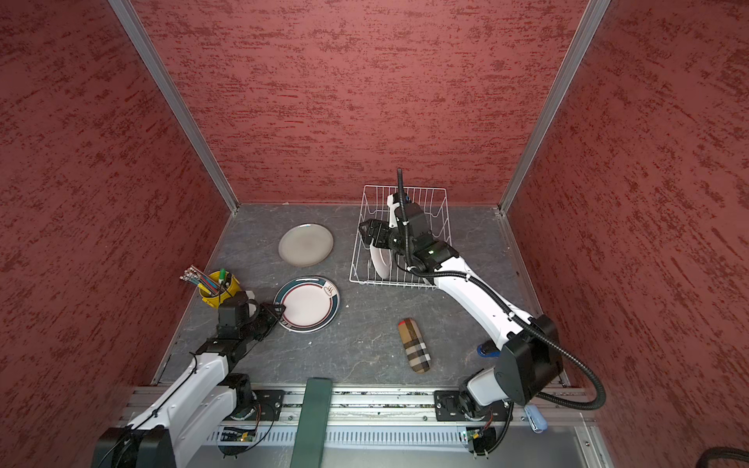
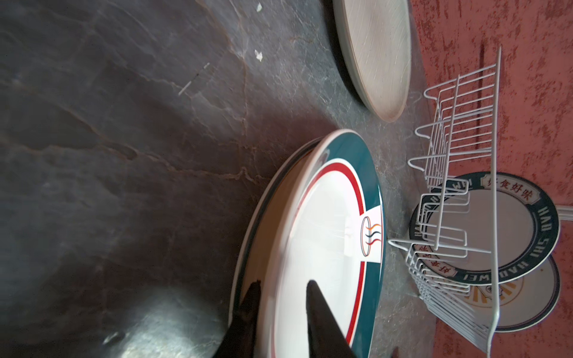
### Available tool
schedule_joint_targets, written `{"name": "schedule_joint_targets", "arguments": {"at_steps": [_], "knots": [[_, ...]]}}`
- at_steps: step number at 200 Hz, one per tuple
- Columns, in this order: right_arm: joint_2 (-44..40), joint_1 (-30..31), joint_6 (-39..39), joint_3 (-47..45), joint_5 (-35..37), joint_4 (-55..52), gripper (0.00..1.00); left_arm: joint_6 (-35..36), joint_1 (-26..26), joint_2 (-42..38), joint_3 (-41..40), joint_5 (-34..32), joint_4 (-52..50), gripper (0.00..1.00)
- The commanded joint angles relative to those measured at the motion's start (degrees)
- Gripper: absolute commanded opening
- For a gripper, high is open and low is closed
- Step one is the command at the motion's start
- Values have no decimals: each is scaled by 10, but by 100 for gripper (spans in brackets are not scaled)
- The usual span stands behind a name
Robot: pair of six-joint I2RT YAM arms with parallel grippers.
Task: Unload the plates from the dish rack
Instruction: Place the plate on the plate.
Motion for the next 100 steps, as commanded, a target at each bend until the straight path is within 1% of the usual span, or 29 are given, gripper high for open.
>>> {"name": "schedule_joint_targets", "arguments": {"at_steps": [1, 13, 25, 43, 72, 85, 100], "knots": [[-8, -5, -10, 2, 16, -6, 88, 3, 3, -14, -6, -3, -8, 36], [-8, -5, -11, 0, 16, -5, 88, 5, 3, -18, -5, -5, -17, 54], [-9, -5, -11, -3, 19, -5, 88, 19, -1, -22, 2, -7, -34, 63], [-24, -5, -13, -4, 26, -9, 88, 35, -26, -38, 24, -46, -82, 68], [-26, -5, -13, -3, 29, -9, 88, 45, -58, -60, 37, -104, -119, 73], [-26, -5, -13, -2, 28, -9, 88, 53, -63, -54, 39, -111, -123, 74], [-25, -5, -14, -2, 28, -9, 88, 56, -67, -40, 42, -104, -114, 74]]}}
